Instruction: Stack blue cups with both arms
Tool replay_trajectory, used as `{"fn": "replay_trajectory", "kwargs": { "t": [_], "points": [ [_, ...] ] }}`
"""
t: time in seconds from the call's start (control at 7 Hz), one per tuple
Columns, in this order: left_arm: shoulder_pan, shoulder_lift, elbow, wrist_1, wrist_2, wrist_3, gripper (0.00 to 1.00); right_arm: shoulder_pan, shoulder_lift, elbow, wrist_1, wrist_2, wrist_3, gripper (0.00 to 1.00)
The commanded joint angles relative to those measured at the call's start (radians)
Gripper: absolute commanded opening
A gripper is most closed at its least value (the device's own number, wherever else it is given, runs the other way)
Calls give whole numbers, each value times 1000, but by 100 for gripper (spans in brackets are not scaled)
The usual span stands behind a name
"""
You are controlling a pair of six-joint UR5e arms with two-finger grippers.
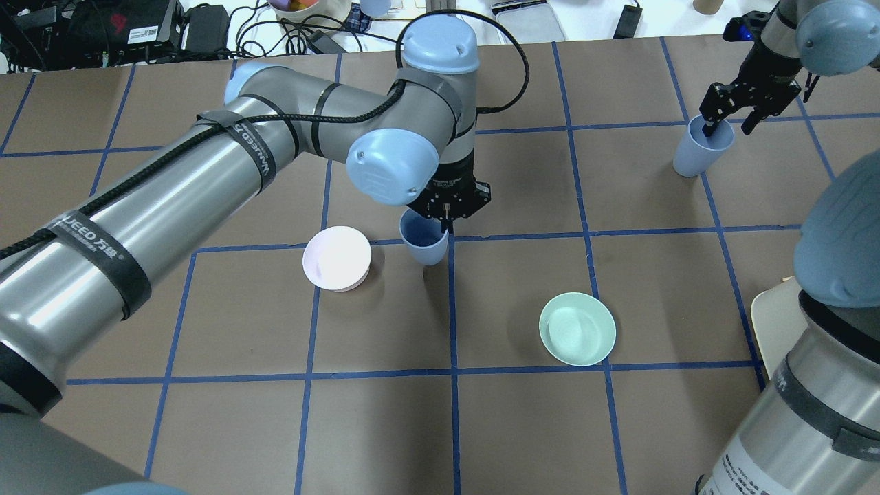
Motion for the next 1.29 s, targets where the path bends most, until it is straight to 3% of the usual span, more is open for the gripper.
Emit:
{"fn": "replay_trajectory", "kwargs": {
  "t": [0.0,0.14,0.29,0.43,0.71,0.86,1.14],
  "points": [
    [-50,32,-60,4,-59,-28,0,0,0,9,-8,6,-1,32],
    [-50,14,-60,5,-62,-36,0,0,0,9,-11,11,0,12],
    [-48,12,-60,5,-62,-40,0,-2,-3,9,-10,6,-1,4],
    [-48,3,-60,10,-58,-42,99,-2,-7,3,-2,-1,2,0],
    [-35,59,-23,-12,-56,-36,100,9,-84,-2,9,0,22,0],
    [-10,96,35,-115,-53,-31,100,12,-99,-5,41,8,31,0],
    [129,179,180,-319,-52,178,100,82,-168,1,71,15,118,0]
  ]
}}
